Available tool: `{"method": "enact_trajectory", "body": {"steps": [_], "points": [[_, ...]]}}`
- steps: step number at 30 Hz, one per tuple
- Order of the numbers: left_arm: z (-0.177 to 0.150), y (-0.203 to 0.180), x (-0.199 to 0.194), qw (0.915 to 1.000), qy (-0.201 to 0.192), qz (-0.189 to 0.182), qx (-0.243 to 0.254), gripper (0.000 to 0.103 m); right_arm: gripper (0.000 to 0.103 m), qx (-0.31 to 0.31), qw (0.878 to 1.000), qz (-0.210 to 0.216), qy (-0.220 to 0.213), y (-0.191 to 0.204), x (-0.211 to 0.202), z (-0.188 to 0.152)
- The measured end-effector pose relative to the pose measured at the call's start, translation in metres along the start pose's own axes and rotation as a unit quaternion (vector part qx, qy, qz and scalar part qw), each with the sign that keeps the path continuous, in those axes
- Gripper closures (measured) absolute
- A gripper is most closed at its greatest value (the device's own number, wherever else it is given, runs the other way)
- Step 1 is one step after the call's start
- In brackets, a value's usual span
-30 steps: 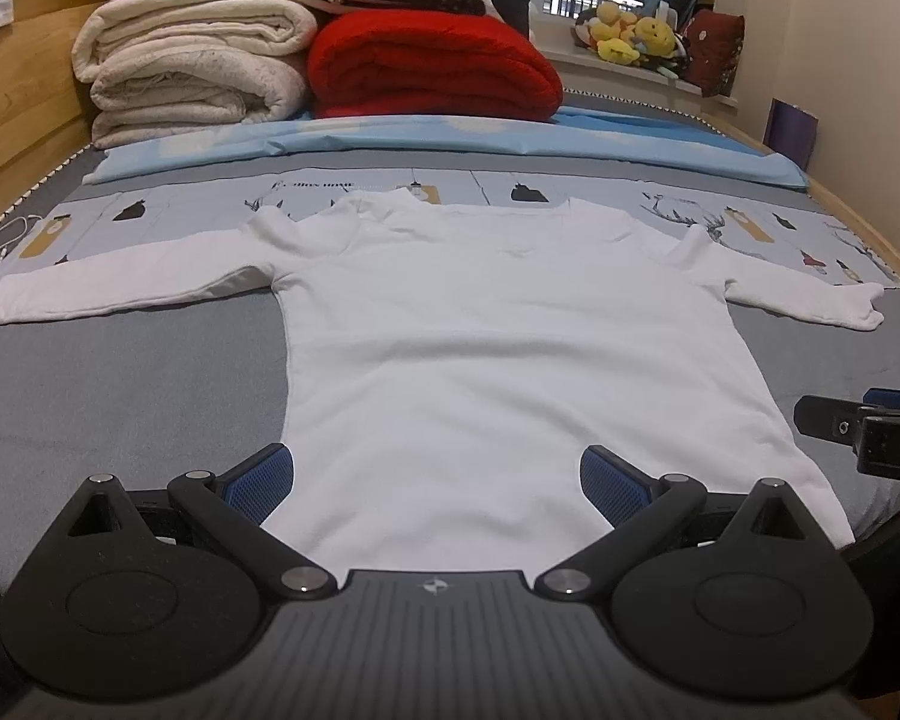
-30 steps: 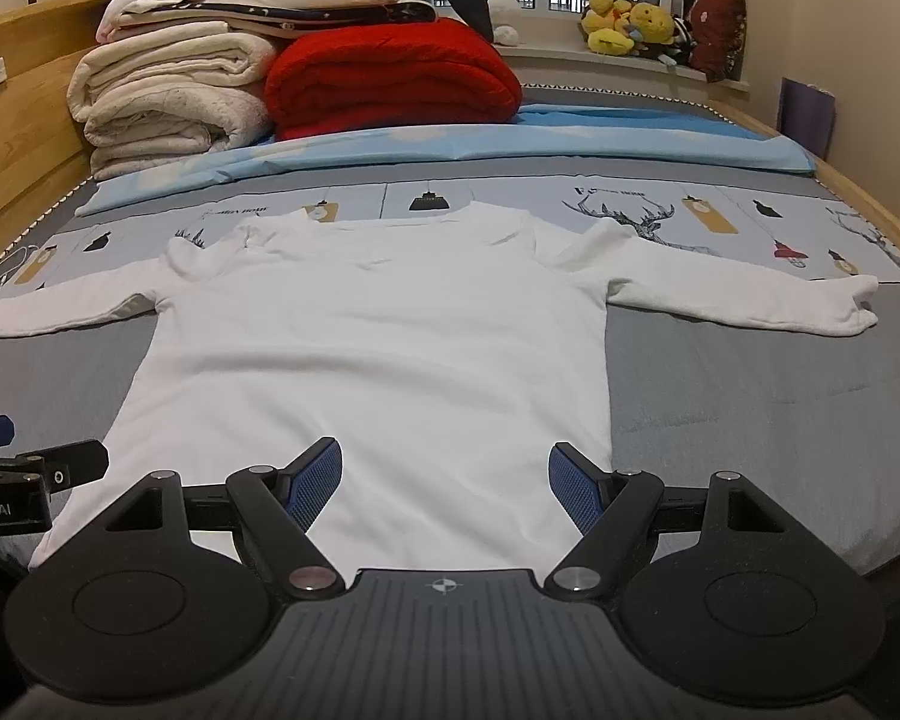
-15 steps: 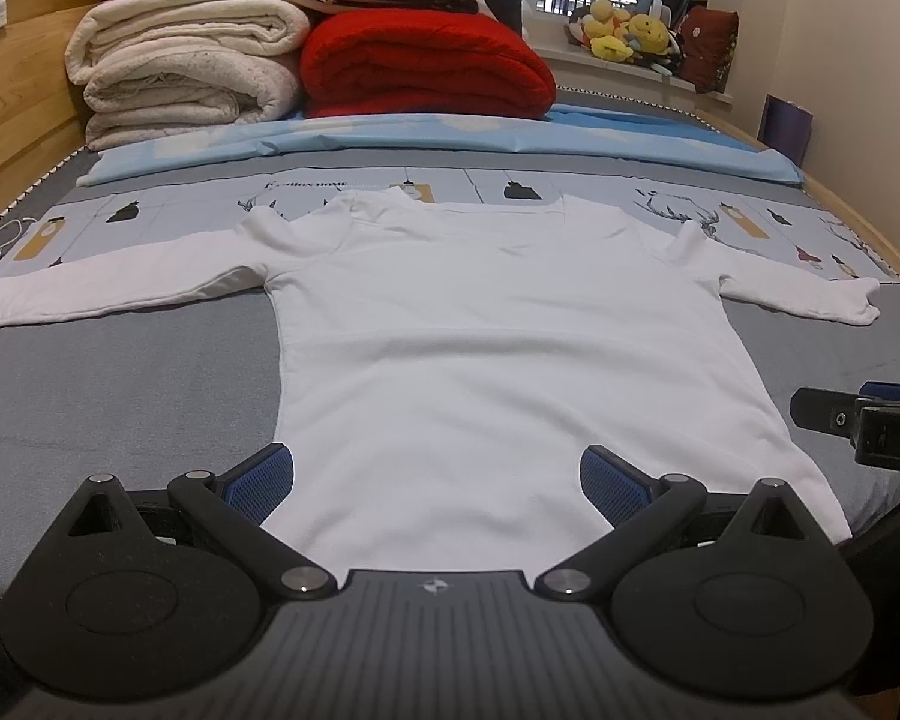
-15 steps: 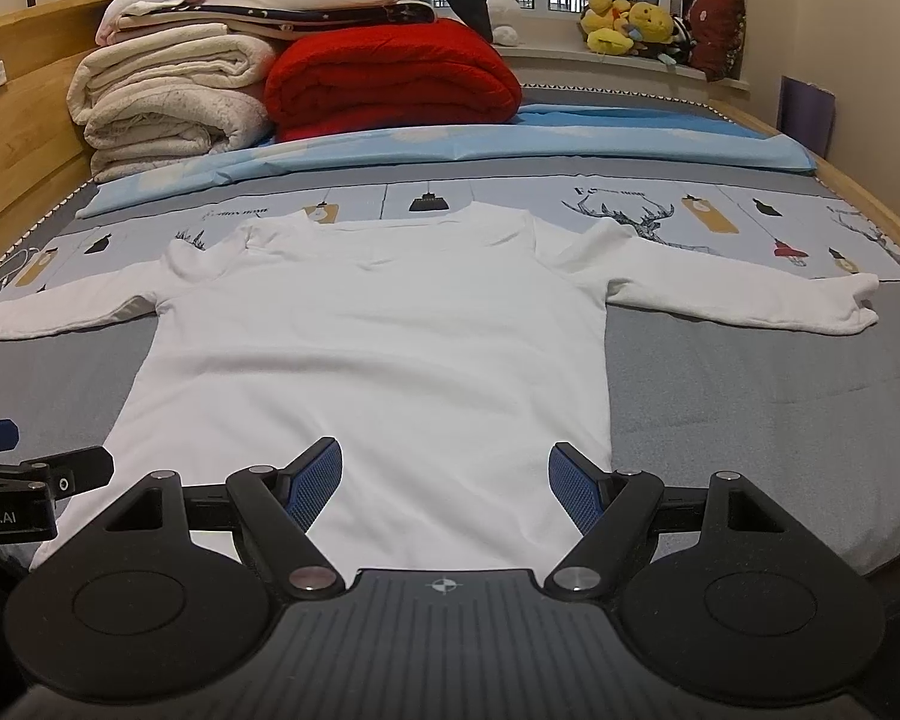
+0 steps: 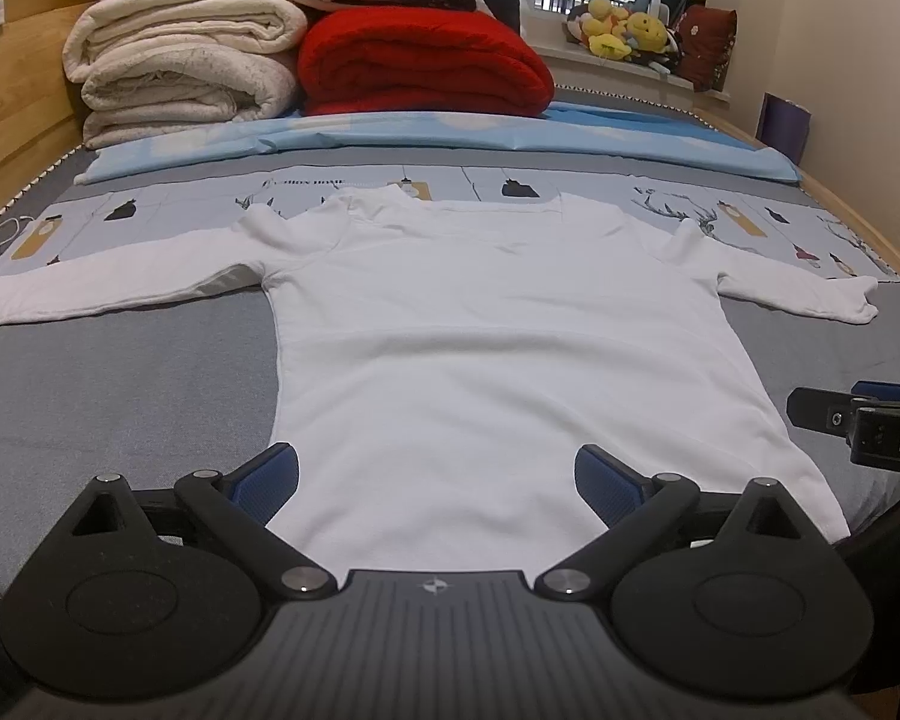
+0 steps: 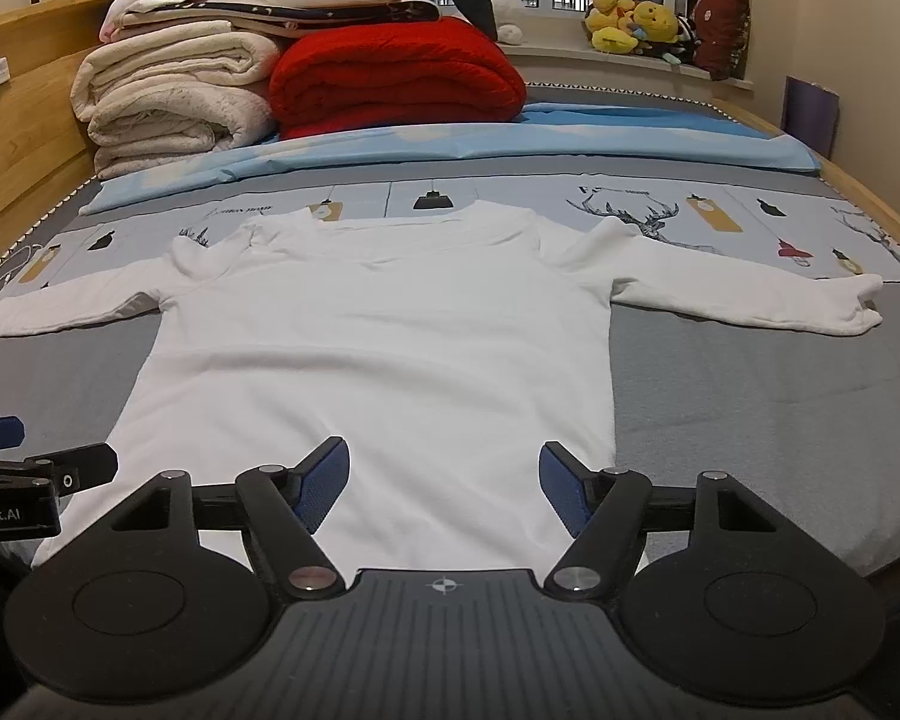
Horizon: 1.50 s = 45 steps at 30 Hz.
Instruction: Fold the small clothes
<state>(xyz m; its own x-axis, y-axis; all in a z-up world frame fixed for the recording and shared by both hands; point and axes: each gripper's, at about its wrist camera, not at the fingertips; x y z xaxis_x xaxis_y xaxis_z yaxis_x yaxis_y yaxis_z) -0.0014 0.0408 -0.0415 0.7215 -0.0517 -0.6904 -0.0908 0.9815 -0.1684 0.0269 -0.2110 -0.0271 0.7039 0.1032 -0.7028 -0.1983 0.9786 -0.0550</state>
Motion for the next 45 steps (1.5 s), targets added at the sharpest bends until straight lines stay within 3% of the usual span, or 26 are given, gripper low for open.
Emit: {"method": "enact_trajectory", "body": {"steps": [8,12,15,17,18,21,25,30,34,37,41,45], "points": [[0.001,0.003,0.004,0.9999,0.008,0.005,-0.004,0.005,0.039,0.012,1.0,0.003,0.006,-0.002,0.002,-0.001],[0.001,0.003,0.004,0.9999,0.009,0.005,-0.002,0.008,0.047,0.013,1.0,0.008,0.005,-0.003,0.002,-0.001],[0.004,0.008,0.007,0.9998,0.013,0.009,-0.006,0.027,0.06,0.015,1.0,0.007,0.001,-0.005,0.001,0.0],[0.008,0.02,0.012,0.9991,0.026,0.013,-0.031,0.047,0.065,0.027,1.0,0.001,-0.003,-0.012,0.002,0.001],[0.01,0.028,0.015,0.9979,0.037,0.015,-0.051,0.05,0.067,0.035,0.999,-0.004,-0.004,-0.017,0.002,0.001],[0.015,0.059,0.028,0.9899,0.072,0.036,-0.117,0.051,0.072,0.078,0.997,-0.028,-0.001,-0.042,0.005,-0.001],[0.013,0.097,0.049,0.9712,0.13,0.066,-0.188,0.051,0.075,0.131,0.99,-0.053,0.019,-0.079,0.009,-0.013],[0.007,0.122,0.067,0.9574,0.17,0.095,-0.213,0.051,0.075,0.206,0.974,-0.048,0.076,-0.115,0.026,-0.037],[-0.001,0.133,0.076,0.9486,0.201,0.087,-0.229,0.054,0.074,0.235,0.963,-0.023,0.131,-0.121,0.043,-0.054],[-0.002,0.138,0.069,0.9536,0.202,0.078,-0.209,0.099,0.074,0.237,0.959,-0.017,0.155,-0.117,0.05,-0.059],[0.003,0.153,0.044,0.9569,0.158,0.084,-0.228,0.099,0.072,0.248,0.954,-0.013,0.167,-0.118,0.053,-0.062],[-0.005,0.158,0.043,0.95,0.189,0.065,-0.24,0.098,0.069,0.251,0.949,-0.004,0.192,-0.12,0.063,-0.068]]}}
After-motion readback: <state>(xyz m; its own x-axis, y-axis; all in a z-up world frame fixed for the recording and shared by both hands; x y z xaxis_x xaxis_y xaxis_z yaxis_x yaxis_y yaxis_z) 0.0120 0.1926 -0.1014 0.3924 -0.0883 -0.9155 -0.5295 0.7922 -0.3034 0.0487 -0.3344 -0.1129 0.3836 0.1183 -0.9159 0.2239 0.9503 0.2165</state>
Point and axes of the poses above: each gripper's, at about its wrist camera, not at the fingertips, and x roughly the way its jaws point, y to its left, z to its top, and after that the axes turned 12 degrees about -x, right-handed
